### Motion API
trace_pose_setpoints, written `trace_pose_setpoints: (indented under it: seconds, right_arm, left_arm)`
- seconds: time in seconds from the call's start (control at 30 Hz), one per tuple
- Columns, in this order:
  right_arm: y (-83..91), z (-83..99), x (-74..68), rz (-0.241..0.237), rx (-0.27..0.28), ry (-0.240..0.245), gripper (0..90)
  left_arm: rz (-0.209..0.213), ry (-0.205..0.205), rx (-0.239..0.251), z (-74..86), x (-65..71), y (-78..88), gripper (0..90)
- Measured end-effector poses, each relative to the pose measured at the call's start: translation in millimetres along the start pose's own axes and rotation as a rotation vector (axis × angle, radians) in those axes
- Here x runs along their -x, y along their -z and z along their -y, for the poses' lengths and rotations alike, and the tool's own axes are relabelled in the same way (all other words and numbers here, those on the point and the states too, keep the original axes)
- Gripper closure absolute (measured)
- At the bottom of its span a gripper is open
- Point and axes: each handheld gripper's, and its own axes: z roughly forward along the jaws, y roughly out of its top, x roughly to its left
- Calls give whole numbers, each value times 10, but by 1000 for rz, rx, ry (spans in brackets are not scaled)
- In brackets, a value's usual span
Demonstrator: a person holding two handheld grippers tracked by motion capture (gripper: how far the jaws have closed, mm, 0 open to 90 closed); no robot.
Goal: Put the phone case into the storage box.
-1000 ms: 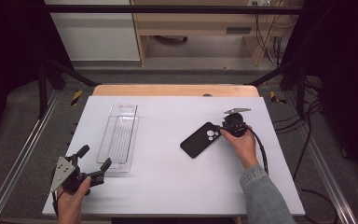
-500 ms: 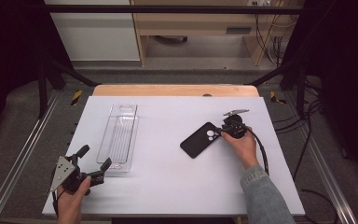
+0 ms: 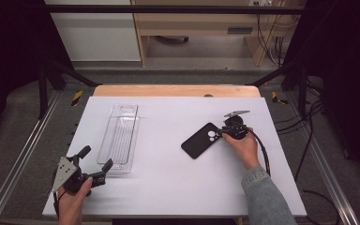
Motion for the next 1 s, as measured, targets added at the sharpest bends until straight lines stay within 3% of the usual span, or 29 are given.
trace_pose_setpoints:
  seconds: [0.53, 1.0]
  right_arm:
    - [-6, 11, -6, -5, -2, 9, 729]
    - [-7, 38, -60, 27, 10, 52, 823]
  left_arm:
    - [1, 2, -2, 3, -1, -5, 16]
    - [-2, 4, -3, 3, -6, -4, 16]
